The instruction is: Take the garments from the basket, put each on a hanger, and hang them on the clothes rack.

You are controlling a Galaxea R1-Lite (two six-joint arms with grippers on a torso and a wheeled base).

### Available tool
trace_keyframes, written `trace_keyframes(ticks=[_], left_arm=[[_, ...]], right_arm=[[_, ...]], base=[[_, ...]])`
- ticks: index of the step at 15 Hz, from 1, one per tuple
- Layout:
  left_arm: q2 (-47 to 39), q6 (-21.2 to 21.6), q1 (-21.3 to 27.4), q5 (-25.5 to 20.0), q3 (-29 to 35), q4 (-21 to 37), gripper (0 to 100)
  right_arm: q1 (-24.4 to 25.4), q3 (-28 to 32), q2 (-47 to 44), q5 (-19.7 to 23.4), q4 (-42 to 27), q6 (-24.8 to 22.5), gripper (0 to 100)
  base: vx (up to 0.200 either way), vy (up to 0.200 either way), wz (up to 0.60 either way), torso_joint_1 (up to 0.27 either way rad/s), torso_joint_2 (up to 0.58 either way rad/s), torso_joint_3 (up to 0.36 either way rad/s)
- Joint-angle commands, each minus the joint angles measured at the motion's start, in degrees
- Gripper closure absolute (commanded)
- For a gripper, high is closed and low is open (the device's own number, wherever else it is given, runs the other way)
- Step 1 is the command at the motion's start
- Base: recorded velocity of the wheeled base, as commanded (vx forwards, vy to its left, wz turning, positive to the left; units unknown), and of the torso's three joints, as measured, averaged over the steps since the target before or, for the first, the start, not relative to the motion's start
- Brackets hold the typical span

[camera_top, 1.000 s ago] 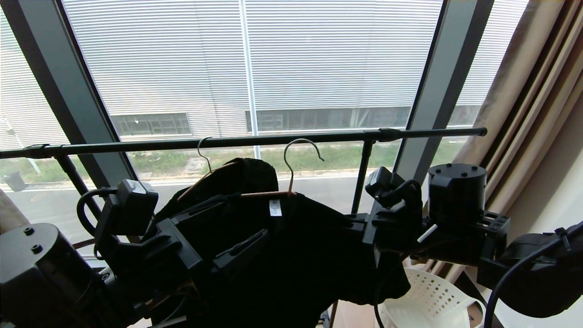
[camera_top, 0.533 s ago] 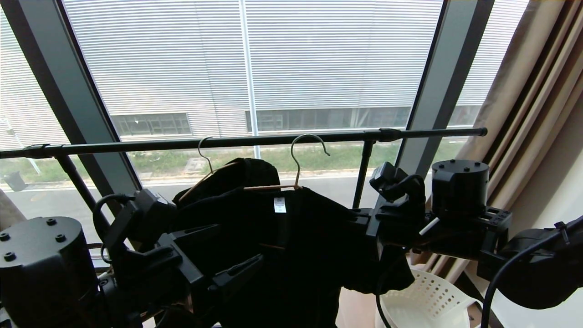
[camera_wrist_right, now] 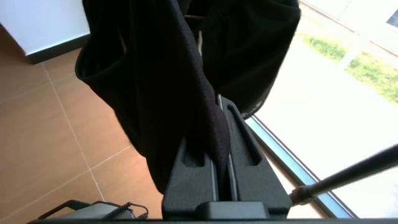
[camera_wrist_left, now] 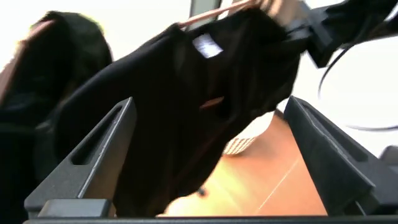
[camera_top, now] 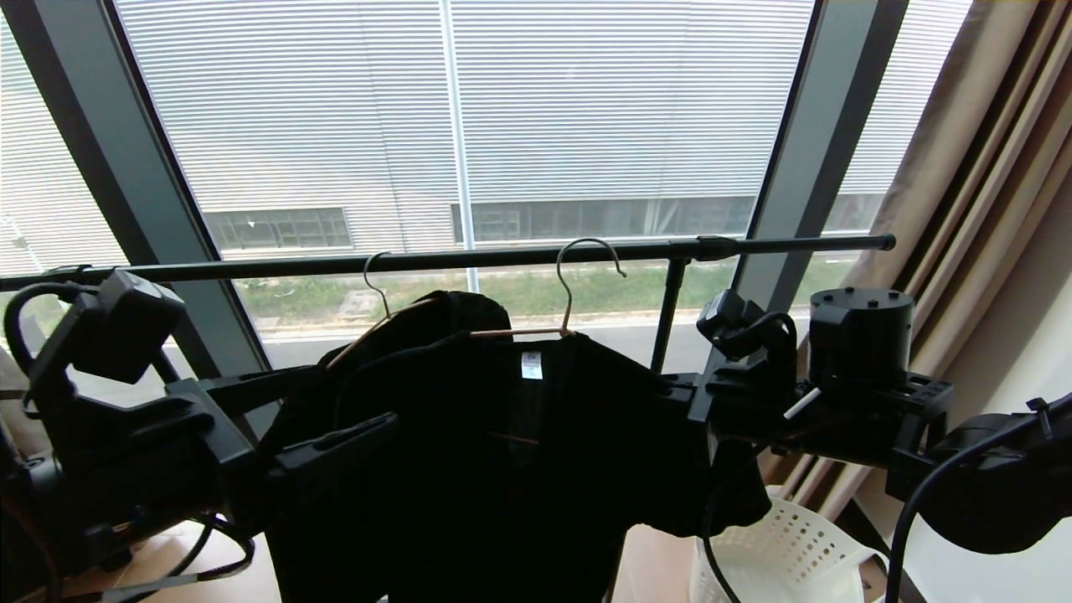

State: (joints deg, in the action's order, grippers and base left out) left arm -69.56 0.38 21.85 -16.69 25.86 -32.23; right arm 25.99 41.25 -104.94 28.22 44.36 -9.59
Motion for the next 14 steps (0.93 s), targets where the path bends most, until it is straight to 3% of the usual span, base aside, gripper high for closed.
trace_keyframes(ticks=[1, 3, 5, 7, 9, 10, 11, 14], left_arm=[[-0.2, 7.3, -14.6, -12.4, -0.5, 1.5, 0], [-7.1, 12.9, -22.5, -21.4, -1.2, -0.4, 0], [-13.2, 18.6, -26.2, -28.0, -3.4, -5.6, 0], [-16.6, 20.3, -26.5, -30.3, -6.1, -11.4, 0], [-22.4, 20.5, -26.6, -32.1, -9.9, -22.5, 0], [-22.5, 20.5, -26.6, -32.1, -10.0, -22.8, 0], [-25.3, 20.5, -26.6, -32.5, -12.1, -28.9, 0], [-26.4, 20.5, -25.2, -33.3, -14.3, -31.4, 0]], right_arm=[[-1.9, -0.1, 0.4, 1.3, 0.0, -0.1, 100], [-4.2, -0.4, 0.6, 4.0, 0.0, -1.9, 100], [-6.6, -1.0, 1.1, 8.4, 0.0, -4.7, 100], [-8.1, -1.6, 1.4, 11.8, 0.0, -7.0, 100], [-10.1, -2.4, 1.7, 16.5, 0.0, -10.4, 100], [-10.1, -2.4, 1.7, 16.7, 0.0, -10.4, 100], [-10.3, -2.6, 2.3, 17.8, -0.2, -10.4, 100], [-10.3, -2.4, 2.4, 17.8, -0.2, -10.4, 100]], base=[[0.000, 0.000, 0.00, 0.000, 0.00, 0.000], [0.000, 0.000, 0.00, 0.000, 0.00, 0.000], [0.000, 0.000, 0.00, 0.000, 0.00, 0.000], [0.000, 0.000, 0.00, 0.000, 0.00, 0.000], [0.000, 0.000, 0.00, 0.000, 0.00, 0.000], [0.000, 0.000, 0.00, 0.000, 0.00, 0.000], [0.000, 0.000, 0.00, 0.000, 0.00, 0.000], [0.000, 0.000, 0.00, 0.000, 0.00, 0.000]])
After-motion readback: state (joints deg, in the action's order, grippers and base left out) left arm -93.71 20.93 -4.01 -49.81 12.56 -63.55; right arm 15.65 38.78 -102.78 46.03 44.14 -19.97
